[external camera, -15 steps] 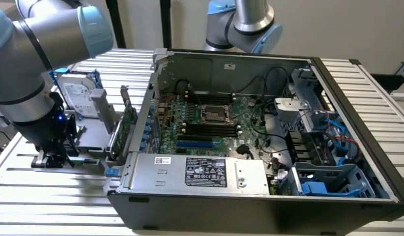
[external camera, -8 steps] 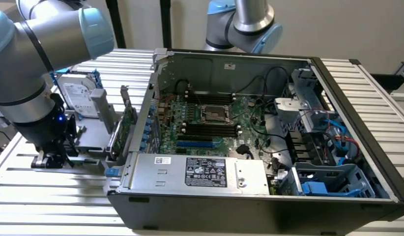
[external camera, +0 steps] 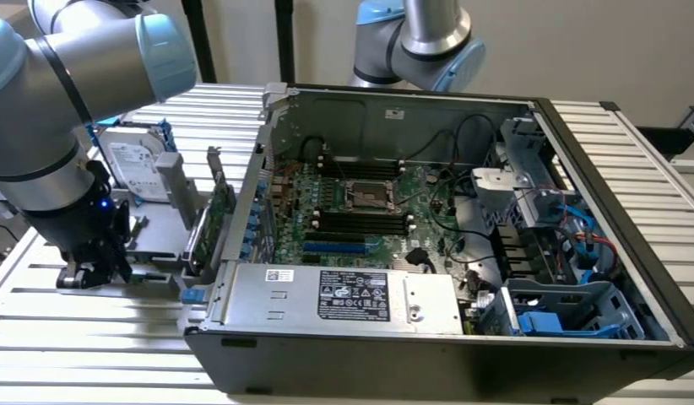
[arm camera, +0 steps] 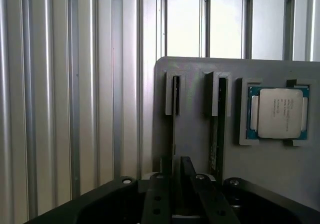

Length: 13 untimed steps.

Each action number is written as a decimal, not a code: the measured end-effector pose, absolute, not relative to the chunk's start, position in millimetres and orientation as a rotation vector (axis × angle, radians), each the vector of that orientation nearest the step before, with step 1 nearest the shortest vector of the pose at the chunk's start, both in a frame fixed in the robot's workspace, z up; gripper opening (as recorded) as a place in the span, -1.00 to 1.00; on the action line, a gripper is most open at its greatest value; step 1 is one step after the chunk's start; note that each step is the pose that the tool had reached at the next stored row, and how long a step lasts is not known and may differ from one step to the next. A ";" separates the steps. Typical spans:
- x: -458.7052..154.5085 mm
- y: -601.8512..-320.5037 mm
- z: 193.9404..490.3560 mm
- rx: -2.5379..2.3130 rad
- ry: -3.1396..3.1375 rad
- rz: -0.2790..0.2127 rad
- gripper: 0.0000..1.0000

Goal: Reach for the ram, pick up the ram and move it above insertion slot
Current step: 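Pick up the ram and move it above insertion slot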

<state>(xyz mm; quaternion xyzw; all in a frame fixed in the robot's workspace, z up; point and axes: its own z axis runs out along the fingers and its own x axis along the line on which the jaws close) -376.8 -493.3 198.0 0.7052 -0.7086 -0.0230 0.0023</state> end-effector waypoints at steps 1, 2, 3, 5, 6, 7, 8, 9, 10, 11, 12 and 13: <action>-376.8 -493.3 198.0 2.212 -2.223 -0.072 -0.69; -376.8 -493.3 198.0 2.212 -2.223 -0.072 -0.69; -376.8 -493.3 198.0 2.212 -2.223 -0.072 -0.69; -376.8 -493.3 198.0 2.212 -2.223 -0.072 -0.73; -376.8 -493.3 198.0 2.212 -2.223 -0.072 -0.73; -376.8 -493.3 198.0 2.212 -2.224 -0.072 -0.73; -376.8 -493.3 198.0 2.212 -2.224 -0.072 -0.73; -376.8 -493.3 198.0 2.212 -2.224 -0.072 -0.73; -376.8 -493.3 198.0 2.212 -2.224 -0.072 -0.73; -376.8 -493.3 198.0 2.212 -2.224 -0.072 -0.73; -376.8 -493.3 198.0 2.212 -2.224 -0.072 -0.73; -376.8 -493.3 198.5 2.212 -2.224 -0.072 -0.73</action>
